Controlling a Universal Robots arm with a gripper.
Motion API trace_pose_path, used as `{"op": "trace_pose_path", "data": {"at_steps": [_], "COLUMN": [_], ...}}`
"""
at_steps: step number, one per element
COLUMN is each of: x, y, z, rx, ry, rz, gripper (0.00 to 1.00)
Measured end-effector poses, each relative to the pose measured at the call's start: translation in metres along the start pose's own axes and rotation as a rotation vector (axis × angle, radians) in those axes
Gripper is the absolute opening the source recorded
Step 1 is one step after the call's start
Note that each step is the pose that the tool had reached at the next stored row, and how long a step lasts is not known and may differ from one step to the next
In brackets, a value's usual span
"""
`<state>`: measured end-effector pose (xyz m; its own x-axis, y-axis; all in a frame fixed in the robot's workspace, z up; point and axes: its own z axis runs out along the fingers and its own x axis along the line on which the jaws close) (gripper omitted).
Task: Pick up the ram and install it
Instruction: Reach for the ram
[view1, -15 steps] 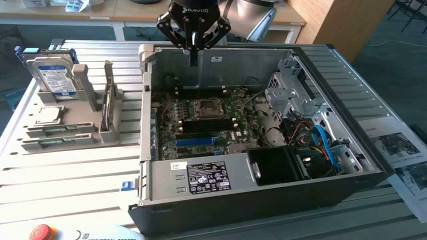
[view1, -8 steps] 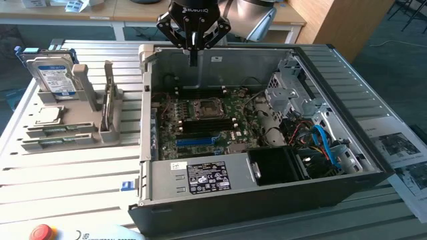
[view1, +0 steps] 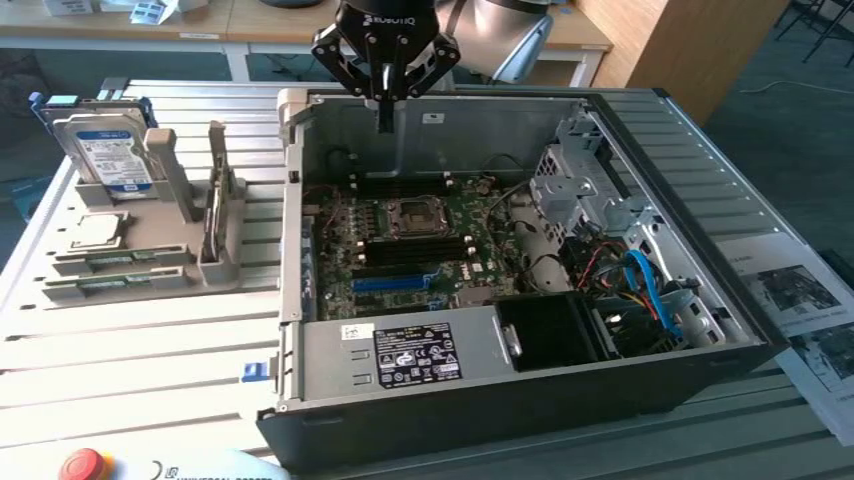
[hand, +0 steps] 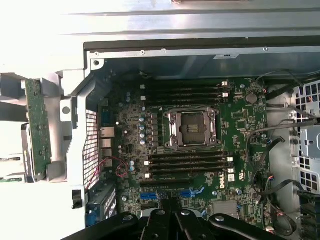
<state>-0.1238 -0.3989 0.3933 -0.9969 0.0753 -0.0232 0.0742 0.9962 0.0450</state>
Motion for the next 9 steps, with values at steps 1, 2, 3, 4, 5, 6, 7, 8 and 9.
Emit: {"op": "trace_pose_path", "data": {"at_steps": [1, 2, 3, 4, 5, 6, 7, 8, 9], "x": [0.001, 0.002, 0.003, 0.004, 0.006, 0.008, 0.009, 0.011, 0.012], "y": [-0.0001, -0.0001, -0.0002, -0.0003, -0.0004, -0.0006, -0.0007, -0.0008, -0.0009], "z": [0.0000, 0.0000, 0.0000, 0.0000, 0.0000, 0.0000, 0.0001, 0.0000, 0.0000], "rx": [0.0000, 0.0000, 0.0000, 0.0001, -0.0001, 0.0000, 0.0000, 0.0000, 0.0000], "ry": [0.0000, 0.0000, -0.0001, 0.0000, -0.0001, -0.0001, -0.0001, -0.0001, 0.0000], "rz": [0.000, 0.000, 0.000, 0.000, 0.000, 0.000, 0.000, 0.000, 0.000], "gripper": [0.11, 0.11, 0.11, 0.11, 0.11, 0.11, 0.11, 0.11, 0.11]}}
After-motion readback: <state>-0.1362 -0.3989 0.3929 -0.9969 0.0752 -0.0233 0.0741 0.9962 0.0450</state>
